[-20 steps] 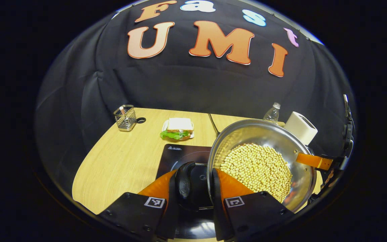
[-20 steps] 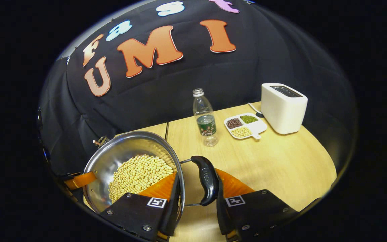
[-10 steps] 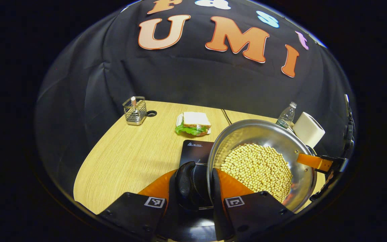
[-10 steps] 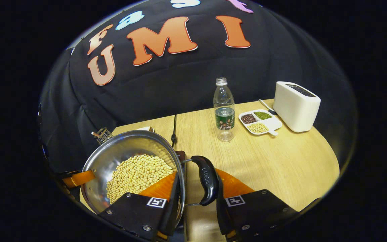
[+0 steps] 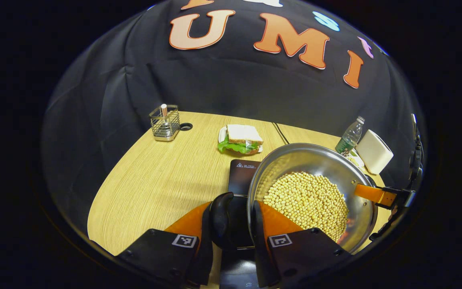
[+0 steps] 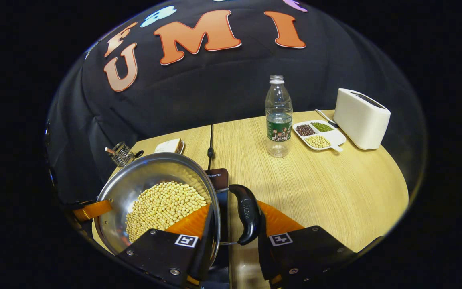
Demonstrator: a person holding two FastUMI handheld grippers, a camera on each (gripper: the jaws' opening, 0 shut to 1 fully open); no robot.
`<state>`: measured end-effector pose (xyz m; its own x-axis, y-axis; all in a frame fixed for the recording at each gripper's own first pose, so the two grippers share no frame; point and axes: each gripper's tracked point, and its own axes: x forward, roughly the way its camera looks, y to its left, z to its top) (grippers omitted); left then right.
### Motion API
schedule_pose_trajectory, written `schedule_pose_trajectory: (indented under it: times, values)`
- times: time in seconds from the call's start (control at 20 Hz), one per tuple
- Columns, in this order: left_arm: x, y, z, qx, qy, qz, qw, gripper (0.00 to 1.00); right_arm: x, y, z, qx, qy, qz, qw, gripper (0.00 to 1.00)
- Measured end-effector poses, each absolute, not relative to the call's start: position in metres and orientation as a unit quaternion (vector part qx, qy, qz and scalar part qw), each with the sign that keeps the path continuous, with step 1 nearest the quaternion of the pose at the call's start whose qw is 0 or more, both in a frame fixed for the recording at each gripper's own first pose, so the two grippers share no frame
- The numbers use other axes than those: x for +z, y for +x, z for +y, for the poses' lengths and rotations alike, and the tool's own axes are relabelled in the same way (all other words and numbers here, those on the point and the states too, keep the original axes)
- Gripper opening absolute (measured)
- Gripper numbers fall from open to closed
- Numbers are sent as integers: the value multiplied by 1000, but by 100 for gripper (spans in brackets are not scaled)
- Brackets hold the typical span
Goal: First push the handle of the pot to place it horizontally, then grasp the pot with both hands and set it on the induction cooktop.
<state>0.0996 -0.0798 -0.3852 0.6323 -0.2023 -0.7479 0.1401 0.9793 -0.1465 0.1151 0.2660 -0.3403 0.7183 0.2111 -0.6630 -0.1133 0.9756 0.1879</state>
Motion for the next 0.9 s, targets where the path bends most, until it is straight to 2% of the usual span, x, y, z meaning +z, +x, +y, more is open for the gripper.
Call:
schedule_pose_trajectory:
  times: [0.05, 0.2, 0.25, 0.35, 0.4, 0.45, 0.5, 0.55, 0.65, 0.75, 0.9]
  values:
    - [-383, 100, -81, -97, -36, 418, 903, 52, -341, 116, 266, 86, 67, 366, 924, 51]
    - [-385, 103, -82, -100, -32, 417, 903, 57, -342, 114, 265, 83, 63, 364, 926, 53]
    - [-386, 102, -82, -98, -31, 420, 902, 55, -343, 113, 266, 82, 61, 366, 925, 54]
    - [-388, 103, -82, -99, -22, 417, 903, 63, -342, 114, 265, 79, 55, 363, 927, 57]
    - [-388, 102, -83, -98, -18, 415, 904, 59, -342, 115, 265, 79, 52, 360, 928, 58]
    - [-387, 101, -82, -95, -13, 416, 904, 66, -341, 114, 265, 79, 52, 359, 928, 61]
    - [-384, 101, -81, -93, -10, 414, 905, 62, -339, 114, 268, 82, 56, 357, 929, 63]
    - [-379, 101, -82, -92, -10, 410, 907, 67, -336, 115, 268, 85, 60, 352, 930, 66]
    - [-365, 104, -83, -90, -5, 390, 916, 69, -327, 115, 268, 92, 65, 344, 932, 75]
    - [-342, 105, -81, -87, 5, 366, 927, 97, -319, 114, 266, 98, 68, 334, 935, 82]
    - [-300, 102, -87, -85, 13, 323, 942, 99, -290, 110, 263, 112, 83, 311, 940, 94]
